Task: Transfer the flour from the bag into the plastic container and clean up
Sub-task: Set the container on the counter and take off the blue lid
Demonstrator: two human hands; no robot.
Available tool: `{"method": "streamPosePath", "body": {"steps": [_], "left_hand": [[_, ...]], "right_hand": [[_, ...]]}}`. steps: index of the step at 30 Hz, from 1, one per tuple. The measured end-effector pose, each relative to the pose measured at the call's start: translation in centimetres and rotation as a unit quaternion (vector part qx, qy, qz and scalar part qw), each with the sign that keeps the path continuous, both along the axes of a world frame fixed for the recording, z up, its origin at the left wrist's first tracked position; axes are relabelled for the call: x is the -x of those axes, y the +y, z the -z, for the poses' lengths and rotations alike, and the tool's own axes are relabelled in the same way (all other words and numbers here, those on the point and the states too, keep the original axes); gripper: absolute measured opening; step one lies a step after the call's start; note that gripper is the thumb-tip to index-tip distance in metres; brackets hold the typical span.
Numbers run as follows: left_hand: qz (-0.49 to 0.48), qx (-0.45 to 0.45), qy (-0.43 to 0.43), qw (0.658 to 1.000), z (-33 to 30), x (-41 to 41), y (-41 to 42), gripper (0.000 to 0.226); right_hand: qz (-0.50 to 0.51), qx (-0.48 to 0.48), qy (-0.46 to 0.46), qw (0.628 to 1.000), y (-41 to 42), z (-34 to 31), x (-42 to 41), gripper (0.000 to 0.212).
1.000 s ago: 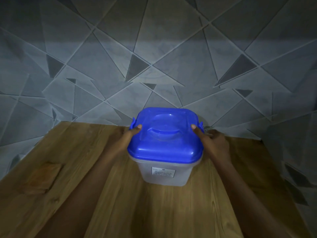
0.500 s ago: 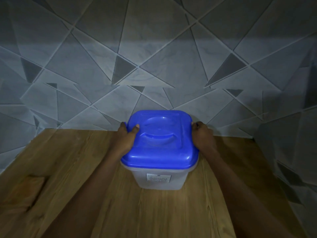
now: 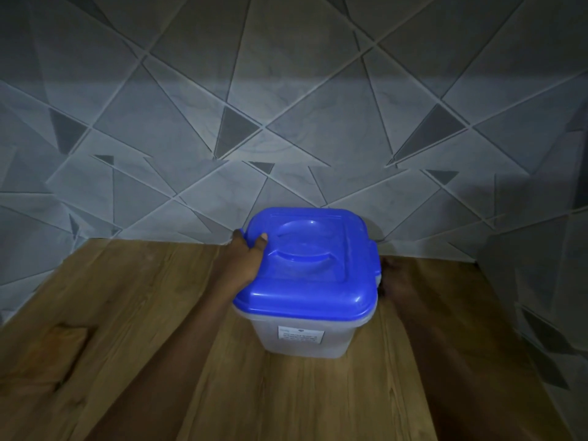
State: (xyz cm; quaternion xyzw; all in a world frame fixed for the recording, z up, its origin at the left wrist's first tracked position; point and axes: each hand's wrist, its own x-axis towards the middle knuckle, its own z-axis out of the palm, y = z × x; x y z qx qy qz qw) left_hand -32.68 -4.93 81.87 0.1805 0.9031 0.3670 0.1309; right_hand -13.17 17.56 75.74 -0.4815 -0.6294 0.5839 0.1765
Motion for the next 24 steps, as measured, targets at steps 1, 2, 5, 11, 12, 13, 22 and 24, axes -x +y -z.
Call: {"method": "streamPosePath", "body": {"steps": [1,2,5,11,12,13,22,24], "left_hand": [[-0.001,0.0,0.005,1.0,0.2,0.1,0.0,0.075],[-0.003,0.004,0.009,1.0,0.3,0.1,0.0,0.074],[-0.002,0.018,0.018,1.0,0.0,0.0,0.4,0.072],[-0.032,-0.009,0.014,0.999,-0.3,0.2,0.2,0.063],[-0.039,-0.014,-0.002,0.999,-0.4,0.4,0.1,0.065],[-0.043,-0.024,-0.018,0.999,-0.4,0.9,-0.1,0.065],[0.002,-0.004,0.05,0.999,1.6,4.6,-1.7,0.068],[0.008,-0.013,0.053,0.998,1.7,4.9,-1.5,0.063]], "right_hand": [[0.032,-0.009,0.012,0.999,0.6,-0.5,0.0,0.033],[0.063,-0.025,0.04,0.997,1.0,-1.0,0.1,0.036],[0.065,-0.076,0.039,0.994,0.9,-4.0,1.7,0.054],[-0.043,-0.238,-0.044,0.969,-3.5,-5.3,3.9,0.061],[-0.041,-0.239,-0.04,0.969,-3.5,-5.1,3.8,0.058],[-0.04,-0.234,-0.037,0.971,-3.4,-5.0,3.7,0.056],[-0.029,-0.237,-0.001,0.971,-4.0,-5.8,3.0,0.046],[-0.032,-0.239,0.0,0.971,-3.9,-5.8,3.0,0.045]]}}
